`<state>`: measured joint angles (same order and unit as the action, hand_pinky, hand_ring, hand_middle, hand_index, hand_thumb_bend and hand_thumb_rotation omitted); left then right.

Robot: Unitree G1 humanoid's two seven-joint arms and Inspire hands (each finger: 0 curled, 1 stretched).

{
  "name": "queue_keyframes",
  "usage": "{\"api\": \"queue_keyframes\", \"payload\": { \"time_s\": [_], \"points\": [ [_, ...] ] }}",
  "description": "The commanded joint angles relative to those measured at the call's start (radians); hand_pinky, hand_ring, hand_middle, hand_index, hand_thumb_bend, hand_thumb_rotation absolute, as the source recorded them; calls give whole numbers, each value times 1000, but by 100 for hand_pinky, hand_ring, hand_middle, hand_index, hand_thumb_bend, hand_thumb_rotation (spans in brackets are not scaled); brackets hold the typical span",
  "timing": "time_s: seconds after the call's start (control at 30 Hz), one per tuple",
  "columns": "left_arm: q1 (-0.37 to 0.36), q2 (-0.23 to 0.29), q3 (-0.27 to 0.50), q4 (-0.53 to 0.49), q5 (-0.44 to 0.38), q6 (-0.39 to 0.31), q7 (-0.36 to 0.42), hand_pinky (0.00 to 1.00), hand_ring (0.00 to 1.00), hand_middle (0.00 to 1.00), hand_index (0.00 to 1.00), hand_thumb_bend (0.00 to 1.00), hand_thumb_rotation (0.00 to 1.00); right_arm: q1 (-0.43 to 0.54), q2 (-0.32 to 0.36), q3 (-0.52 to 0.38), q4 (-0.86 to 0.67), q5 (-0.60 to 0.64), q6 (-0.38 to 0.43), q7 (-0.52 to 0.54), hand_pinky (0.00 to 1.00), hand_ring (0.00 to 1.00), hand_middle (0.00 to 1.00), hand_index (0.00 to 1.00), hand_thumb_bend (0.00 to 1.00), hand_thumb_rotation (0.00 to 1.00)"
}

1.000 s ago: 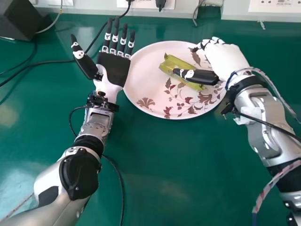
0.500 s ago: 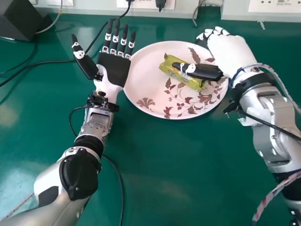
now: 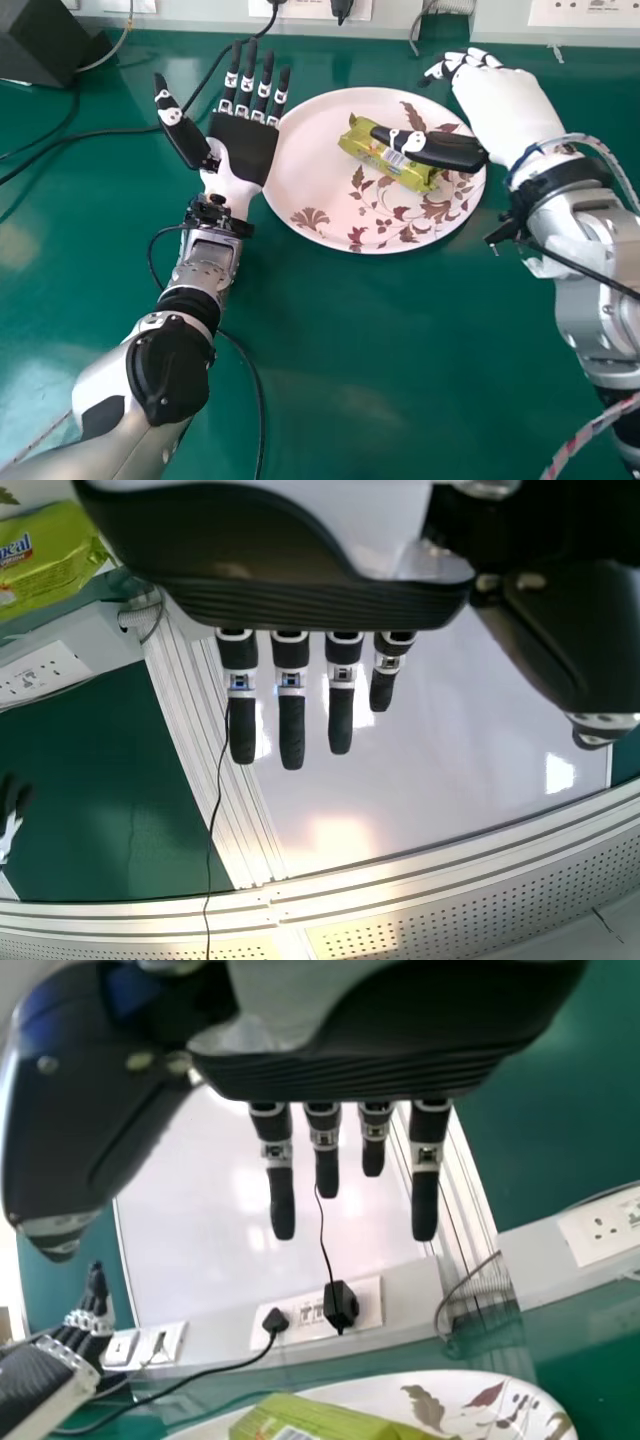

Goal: Pick up biscuit and place it in the plate

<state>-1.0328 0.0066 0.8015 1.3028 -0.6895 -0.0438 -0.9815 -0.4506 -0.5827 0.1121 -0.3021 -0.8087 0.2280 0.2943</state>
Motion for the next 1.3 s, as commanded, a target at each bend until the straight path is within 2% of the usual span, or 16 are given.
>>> {"api": "queue_keyframes", "payload": {
  "time_s": [0.0, 0.13, 0.33, 0.43, 0.77, 0.9, 1.27],
  "points": [
    [54, -3, -9, 18, 7, -5, -4, 65, 75, 86, 100, 92, 55, 28, 9, -24, -25, 18, -26, -35, 63, 81, 97, 77, 100, 14],
    [54, -5, -3, 19, 4, 3, 6, 60, 73, 83, 100, 92, 51, 55, 43, -48, -27, 35, -71, -132, 63, 81, 96, 76, 100, 13],
    [56, -4, -3, 18, 5, -3, 14, 63, 76, 83, 100, 88, 49, 88, 95, -79, -72, 68, -81, -194, 62, 80, 96, 76, 100, 14],
    [56, -5, -6, 18, 8, -4, 9, 62, 76, 84, 100, 87, 48, 105, 113, -94, -96, 73, -75, -206, 64, 81, 98, 78, 100, 15],
    [56, -7, -5, 19, 5, 9, -2, 58, 74, 84, 100, 86, 43, 176, 171, -155, -182, 128, -77, -232, 63, 81, 97, 77, 100, 13],
    [59, -11, -6, 18, 6, 6, -4, 60, 75, 85, 100, 85, 45, 215, 182, -174, -218, 140, -89, -247, 64, 82, 96, 77, 100, 13],
    [64, -13, -1, 17, 0, 4, -2, 64, 77, 88, 100, 86, 43, 272, 209, -242, -252, 265, -183, -285, 63, 80, 96, 77, 100, 13]
  ]
}}
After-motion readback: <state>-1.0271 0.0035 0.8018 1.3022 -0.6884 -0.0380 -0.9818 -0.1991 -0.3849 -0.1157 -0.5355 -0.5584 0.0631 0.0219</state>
